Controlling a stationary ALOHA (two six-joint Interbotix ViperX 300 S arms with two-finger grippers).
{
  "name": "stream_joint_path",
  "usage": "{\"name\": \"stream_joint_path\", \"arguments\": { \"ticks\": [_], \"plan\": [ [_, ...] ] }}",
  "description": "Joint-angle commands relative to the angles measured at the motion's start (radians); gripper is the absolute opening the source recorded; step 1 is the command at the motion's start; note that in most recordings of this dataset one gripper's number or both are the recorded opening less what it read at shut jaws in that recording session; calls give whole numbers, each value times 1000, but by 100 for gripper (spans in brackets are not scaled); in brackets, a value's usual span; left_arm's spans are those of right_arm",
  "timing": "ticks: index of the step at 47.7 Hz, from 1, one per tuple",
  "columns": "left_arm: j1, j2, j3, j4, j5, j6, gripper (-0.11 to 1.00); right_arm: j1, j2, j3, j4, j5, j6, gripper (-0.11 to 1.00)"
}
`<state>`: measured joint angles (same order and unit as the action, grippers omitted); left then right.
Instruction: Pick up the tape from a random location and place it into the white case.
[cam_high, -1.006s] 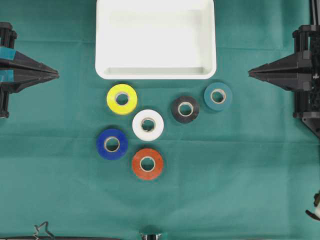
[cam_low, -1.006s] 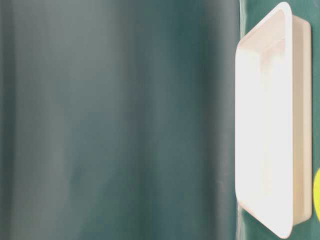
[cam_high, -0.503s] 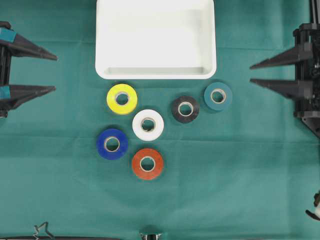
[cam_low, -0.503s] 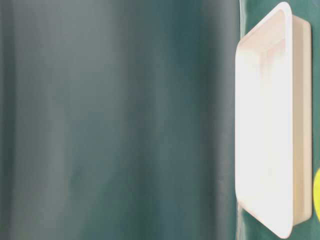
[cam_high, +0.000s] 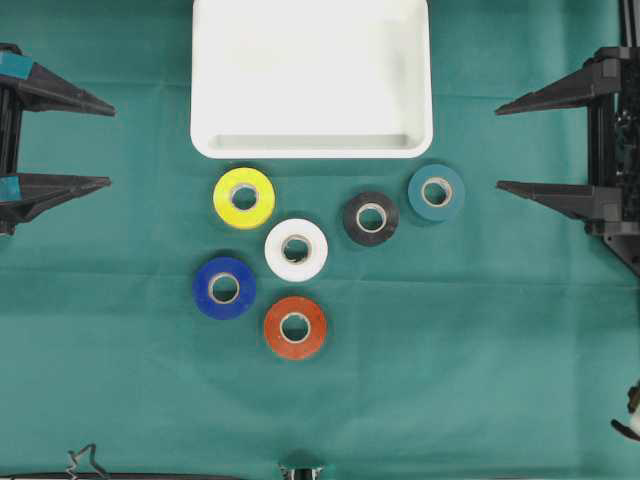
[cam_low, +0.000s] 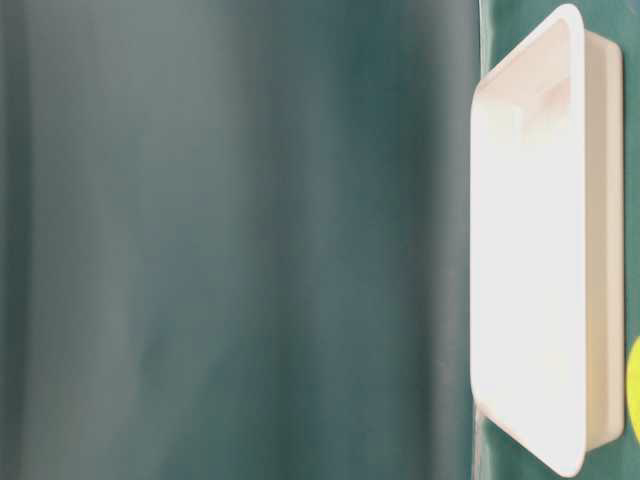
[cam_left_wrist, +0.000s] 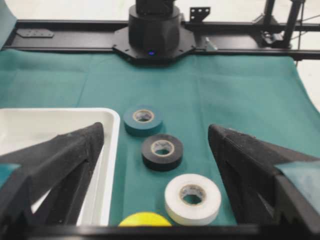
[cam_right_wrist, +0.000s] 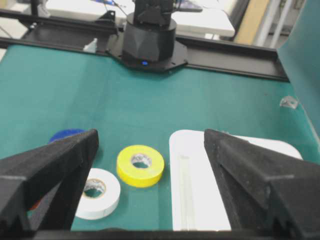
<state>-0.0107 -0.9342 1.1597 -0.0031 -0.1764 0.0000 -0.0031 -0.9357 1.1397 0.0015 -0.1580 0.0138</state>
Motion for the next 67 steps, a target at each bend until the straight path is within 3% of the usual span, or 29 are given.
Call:
{"name": "stream_joint_path", "arguments": {
  "ticks": [1, 13, 39, 55, 67],
  "plan": [
    [0, 3, -26, -2, -3, -2, 99, -2, 8, -28, 3, 0, 0, 92],
    [-35, 3, -28, -2, 8, -17, 99, -3, 14, -29, 3, -2, 2, 92],
    [-295, 8, -29, -5, 8, -18, 99, -2, 17, -29, 3, 11, 0, 92],
    [-299, 29, -34, -5, 11, -18, 99, -2, 23, -29, 3, 12, 0, 92],
    [-301, 173, -118, -5, -23, -17, 99, -2, 23, -31, 3, 11, 0, 92]
  ]
}}
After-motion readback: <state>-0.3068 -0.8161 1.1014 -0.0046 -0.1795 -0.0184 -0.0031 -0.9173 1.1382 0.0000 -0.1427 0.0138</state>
